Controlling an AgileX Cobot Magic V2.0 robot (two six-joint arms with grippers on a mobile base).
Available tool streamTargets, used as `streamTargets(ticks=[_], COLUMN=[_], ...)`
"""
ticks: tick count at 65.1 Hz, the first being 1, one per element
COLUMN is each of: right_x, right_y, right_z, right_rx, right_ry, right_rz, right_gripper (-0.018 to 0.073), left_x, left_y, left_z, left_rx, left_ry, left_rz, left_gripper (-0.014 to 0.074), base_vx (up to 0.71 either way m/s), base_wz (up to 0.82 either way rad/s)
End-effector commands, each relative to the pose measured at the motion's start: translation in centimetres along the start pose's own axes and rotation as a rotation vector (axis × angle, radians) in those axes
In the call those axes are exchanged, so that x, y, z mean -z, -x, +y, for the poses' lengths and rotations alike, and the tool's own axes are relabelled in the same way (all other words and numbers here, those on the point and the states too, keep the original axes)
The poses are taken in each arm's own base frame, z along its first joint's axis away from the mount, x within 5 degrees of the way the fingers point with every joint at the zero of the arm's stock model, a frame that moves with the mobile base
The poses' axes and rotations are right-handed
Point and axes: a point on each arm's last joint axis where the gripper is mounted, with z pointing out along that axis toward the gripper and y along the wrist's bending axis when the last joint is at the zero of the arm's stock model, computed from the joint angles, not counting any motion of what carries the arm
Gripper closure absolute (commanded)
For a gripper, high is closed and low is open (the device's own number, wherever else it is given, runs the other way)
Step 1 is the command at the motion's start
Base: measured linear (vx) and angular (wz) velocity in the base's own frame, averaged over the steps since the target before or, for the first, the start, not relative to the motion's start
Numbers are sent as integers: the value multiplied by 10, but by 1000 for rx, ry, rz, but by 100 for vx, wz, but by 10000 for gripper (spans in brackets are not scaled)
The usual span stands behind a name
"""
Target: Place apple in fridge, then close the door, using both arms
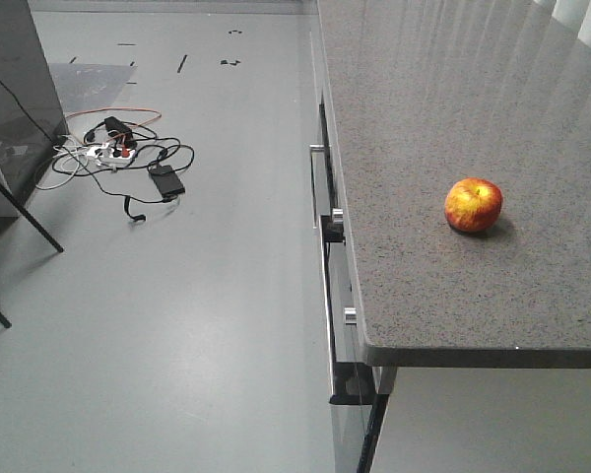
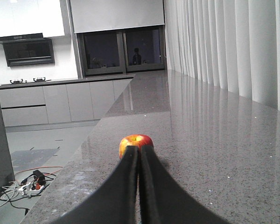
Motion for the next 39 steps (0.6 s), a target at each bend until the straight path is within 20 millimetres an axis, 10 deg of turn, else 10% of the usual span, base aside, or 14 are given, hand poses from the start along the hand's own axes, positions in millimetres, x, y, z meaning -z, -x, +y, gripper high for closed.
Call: streamTargets(ticks=[1,39], right_x=[1,1], right_y=[6,6], right_z=[1,1], right_rx=[9,9], right_ry=[12,12], right_rz=[-79,-79], right_gripper=[562,562], left_x=[2,2], left_y=[14,14], left_z=[0,0], left_rx=[16,16], left_ry=[-3,-3], left_rz=[-112,-112], left_gripper=[603,603], base_vx=[0,0], base_wz=[0,0])
